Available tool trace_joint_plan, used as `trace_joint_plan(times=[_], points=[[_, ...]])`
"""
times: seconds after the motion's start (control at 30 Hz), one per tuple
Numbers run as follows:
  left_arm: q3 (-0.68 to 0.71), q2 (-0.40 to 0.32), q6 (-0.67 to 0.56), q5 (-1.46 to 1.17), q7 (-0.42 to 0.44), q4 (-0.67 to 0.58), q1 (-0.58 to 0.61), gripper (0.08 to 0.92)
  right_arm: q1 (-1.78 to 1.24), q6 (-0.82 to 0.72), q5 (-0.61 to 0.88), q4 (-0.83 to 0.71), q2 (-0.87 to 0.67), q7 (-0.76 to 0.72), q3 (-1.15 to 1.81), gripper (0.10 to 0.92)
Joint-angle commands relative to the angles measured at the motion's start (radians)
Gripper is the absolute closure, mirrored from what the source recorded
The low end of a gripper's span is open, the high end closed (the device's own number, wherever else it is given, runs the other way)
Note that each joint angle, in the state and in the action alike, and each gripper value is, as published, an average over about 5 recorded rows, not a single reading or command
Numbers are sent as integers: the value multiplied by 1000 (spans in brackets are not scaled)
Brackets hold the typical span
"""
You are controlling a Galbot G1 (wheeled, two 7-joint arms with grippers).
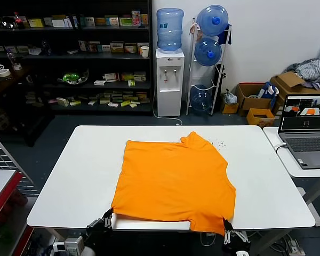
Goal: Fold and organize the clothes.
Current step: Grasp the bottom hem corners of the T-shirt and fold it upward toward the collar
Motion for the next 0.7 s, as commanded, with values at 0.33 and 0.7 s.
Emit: trace_joint_plan(times=[0.33,0.7], points=[[87,-18,-7,-61,-8,279,-445,909,540,-143,290,-193,-112,139,-128,901],[120,-20,1,-39,-7,325,-474,909,668,-161,319,-298,-113,149,-226,901]])
